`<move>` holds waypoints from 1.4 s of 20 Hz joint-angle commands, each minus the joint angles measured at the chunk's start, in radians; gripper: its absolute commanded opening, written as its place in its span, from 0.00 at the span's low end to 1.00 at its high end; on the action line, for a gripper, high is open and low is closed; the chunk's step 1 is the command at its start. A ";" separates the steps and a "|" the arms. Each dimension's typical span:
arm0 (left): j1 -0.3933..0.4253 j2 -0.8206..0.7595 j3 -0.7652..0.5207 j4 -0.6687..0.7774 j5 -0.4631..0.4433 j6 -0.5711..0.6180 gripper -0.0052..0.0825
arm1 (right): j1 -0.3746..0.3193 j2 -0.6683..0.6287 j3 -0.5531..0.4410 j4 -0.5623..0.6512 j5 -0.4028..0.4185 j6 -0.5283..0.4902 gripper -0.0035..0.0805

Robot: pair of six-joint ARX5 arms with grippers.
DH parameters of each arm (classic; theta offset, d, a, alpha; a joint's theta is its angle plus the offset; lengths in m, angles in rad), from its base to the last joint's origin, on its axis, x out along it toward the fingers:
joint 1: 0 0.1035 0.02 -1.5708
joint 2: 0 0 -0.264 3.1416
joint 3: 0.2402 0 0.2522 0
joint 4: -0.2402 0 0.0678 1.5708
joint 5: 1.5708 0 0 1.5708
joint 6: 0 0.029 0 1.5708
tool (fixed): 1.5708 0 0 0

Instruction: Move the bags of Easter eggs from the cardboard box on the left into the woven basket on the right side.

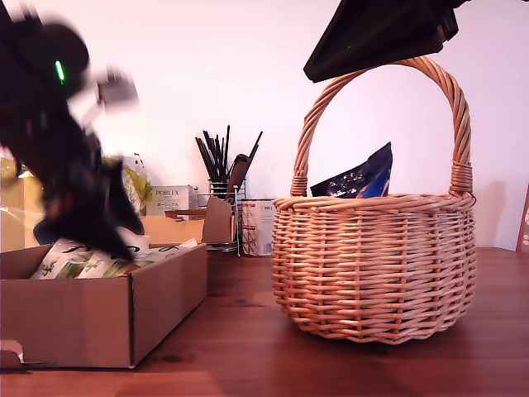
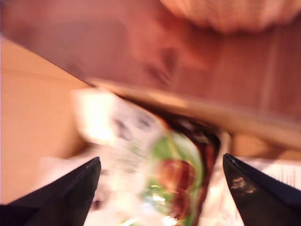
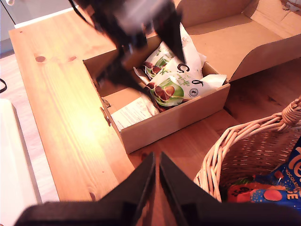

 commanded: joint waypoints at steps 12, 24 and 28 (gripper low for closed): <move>0.000 0.203 0.023 -0.007 -0.066 0.080 0.93 | 0.006 -0.002 0.002 -0.011 -0.011 -0.025 0.03; -0.003 0.200 0.035 -0.027 -0.150 0.080 0.24 | 0.006 -0.002 0.002 -0.007 -0.010 -0.025 0.03; -0.003 0.163 0.039 -0.037 -0.177 0.068 0.24 | 0.006 -0.002 0.002 -0.007 -0.010 -0.025 0.03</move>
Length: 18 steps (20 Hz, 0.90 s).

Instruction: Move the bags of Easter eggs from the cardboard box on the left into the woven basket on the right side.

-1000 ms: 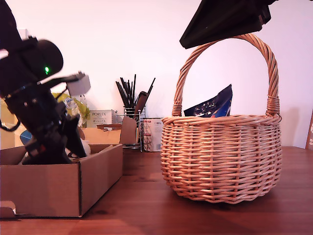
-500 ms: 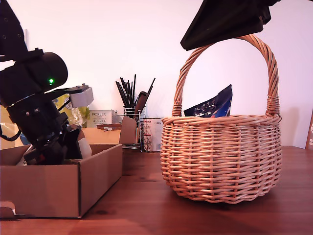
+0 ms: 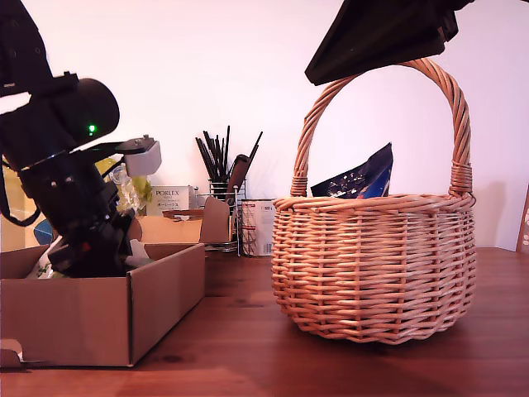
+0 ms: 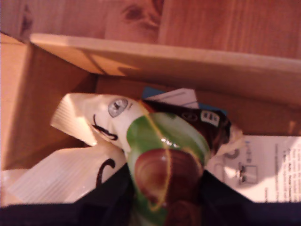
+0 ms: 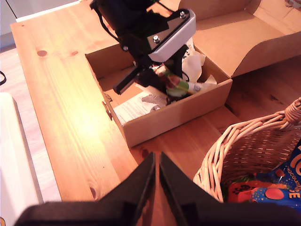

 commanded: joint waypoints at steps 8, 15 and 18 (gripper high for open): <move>0.003 -0.204 -0.030 -0.096 -0.049 -0.154 0.24 | 0.003 -0.002 0.002 0.010 -0.003 -0.014 0.03; -0.034 -0.424 -0.030 -0.225 0.113 -0.398 0.24 | -0.002 -0.002 0.002 0.004 0.008 -0.029 0.03; -0.092 -0.480 -0.030 -0.193 0.323 -0.483 0.24 | -0.026 -0.026 0.002 -0.053 0.008 -0.029 0.03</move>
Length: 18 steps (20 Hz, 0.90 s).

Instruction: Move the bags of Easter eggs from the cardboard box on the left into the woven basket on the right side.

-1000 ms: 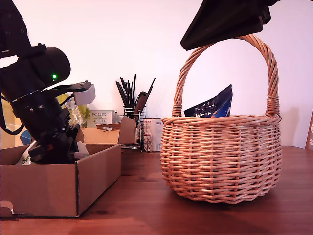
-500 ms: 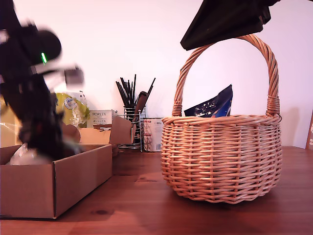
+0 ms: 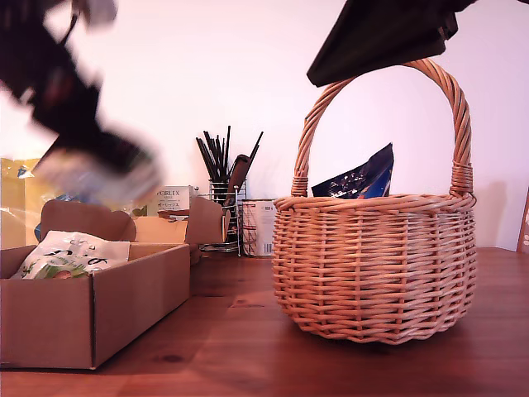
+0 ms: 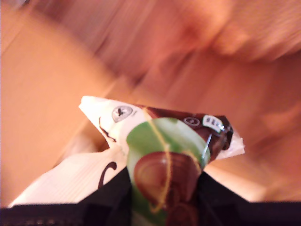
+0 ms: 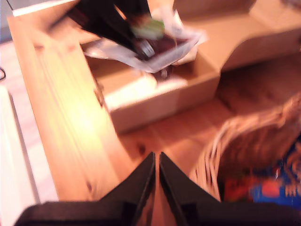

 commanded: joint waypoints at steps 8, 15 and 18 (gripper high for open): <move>-0.228 0.095 -0.014 0.492 0.161 -0.151 0.24 | -0.069 -0.211 0.002 -0.243 0.003 -0.001 0.03; -0.319 0.345 -0.010 0.904 0.110 -0.221 0.24 | -0.073 -0.273 0.002 -0.335 0.066 0.000 0.03; -0.335 0.413 0.005 1.000 0.025 -0.220 0.24 | -0.073 -0.291 0.002 -0.357 0.080 -0.001 0.03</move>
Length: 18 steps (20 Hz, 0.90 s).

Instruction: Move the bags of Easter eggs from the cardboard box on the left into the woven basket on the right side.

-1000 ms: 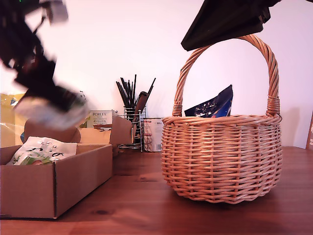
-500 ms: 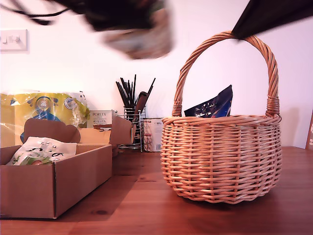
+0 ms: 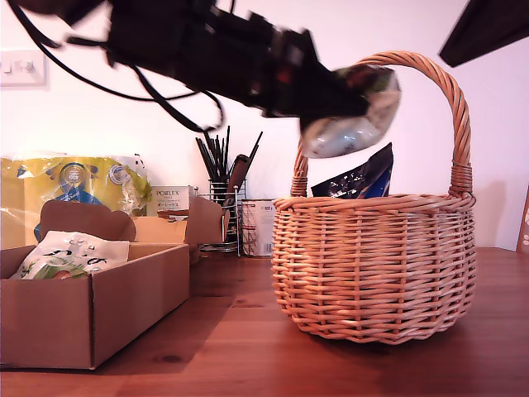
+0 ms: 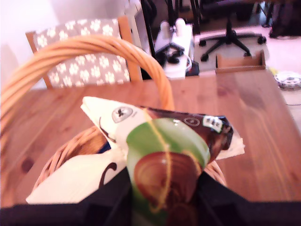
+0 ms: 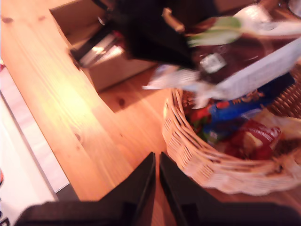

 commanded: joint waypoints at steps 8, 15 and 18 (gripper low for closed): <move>-0.008 0.193 0.135 0.045 -0.067 -0.017 0.24 | -0.003 -0.040 0.002 0.000 0.002 -0.004 0.03; -0.026 0.236 0.169 -0.158 -0.066 -0.051 0.24 | -0.003 -0.040 0.002 0.004 0.009 -0.028 0.03; -0.027 0.235 0.185 -0.154 -0.066 -0.051 0.34 | -0.003 -0.040 0.002 0.004 0.009 -0.029 0.03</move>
